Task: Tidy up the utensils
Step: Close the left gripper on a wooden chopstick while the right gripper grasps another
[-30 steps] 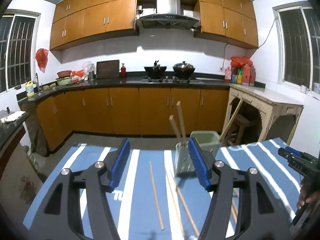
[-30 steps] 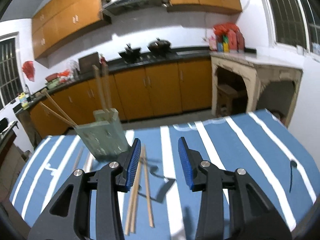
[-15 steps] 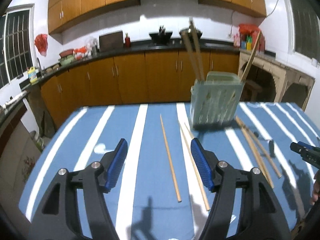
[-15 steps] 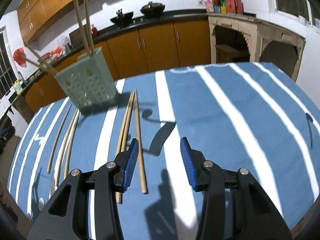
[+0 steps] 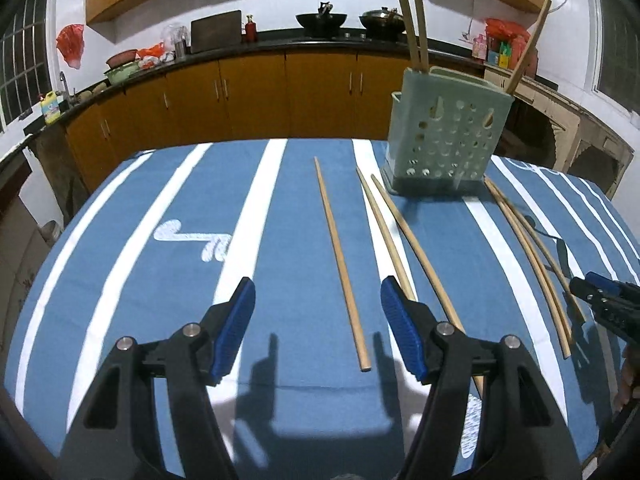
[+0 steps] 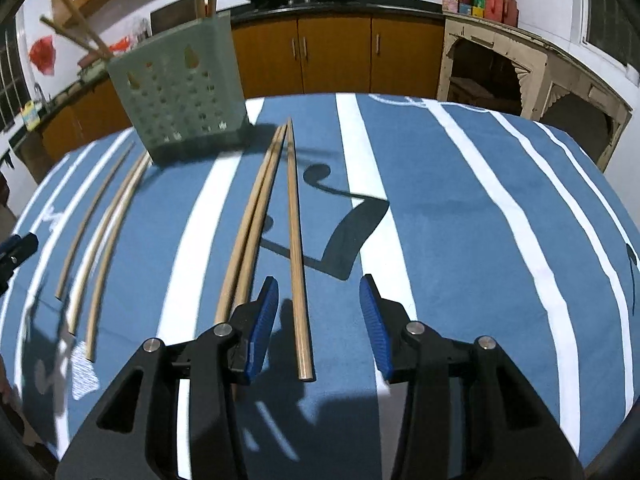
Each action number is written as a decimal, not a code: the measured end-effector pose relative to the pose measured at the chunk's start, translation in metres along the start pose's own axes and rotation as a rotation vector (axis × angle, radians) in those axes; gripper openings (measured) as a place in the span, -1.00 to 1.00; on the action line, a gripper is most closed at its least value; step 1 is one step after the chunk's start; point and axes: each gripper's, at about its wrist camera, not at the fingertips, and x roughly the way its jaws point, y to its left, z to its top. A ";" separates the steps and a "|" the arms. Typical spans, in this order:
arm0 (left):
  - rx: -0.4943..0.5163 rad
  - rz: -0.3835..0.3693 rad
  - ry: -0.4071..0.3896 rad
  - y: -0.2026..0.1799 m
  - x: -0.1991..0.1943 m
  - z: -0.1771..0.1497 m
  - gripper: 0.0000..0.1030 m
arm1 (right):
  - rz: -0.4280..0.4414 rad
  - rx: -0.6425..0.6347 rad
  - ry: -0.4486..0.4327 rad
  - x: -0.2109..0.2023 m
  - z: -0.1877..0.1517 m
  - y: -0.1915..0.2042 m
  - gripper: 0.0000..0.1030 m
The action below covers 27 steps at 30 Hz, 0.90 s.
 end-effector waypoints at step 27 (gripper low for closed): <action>-0.042 0.066 0.134 0.014 0.056 -0.001 -0.83 | -0.050 0.103 -0.008 0.011 0.003 -0.030 -0.84</action>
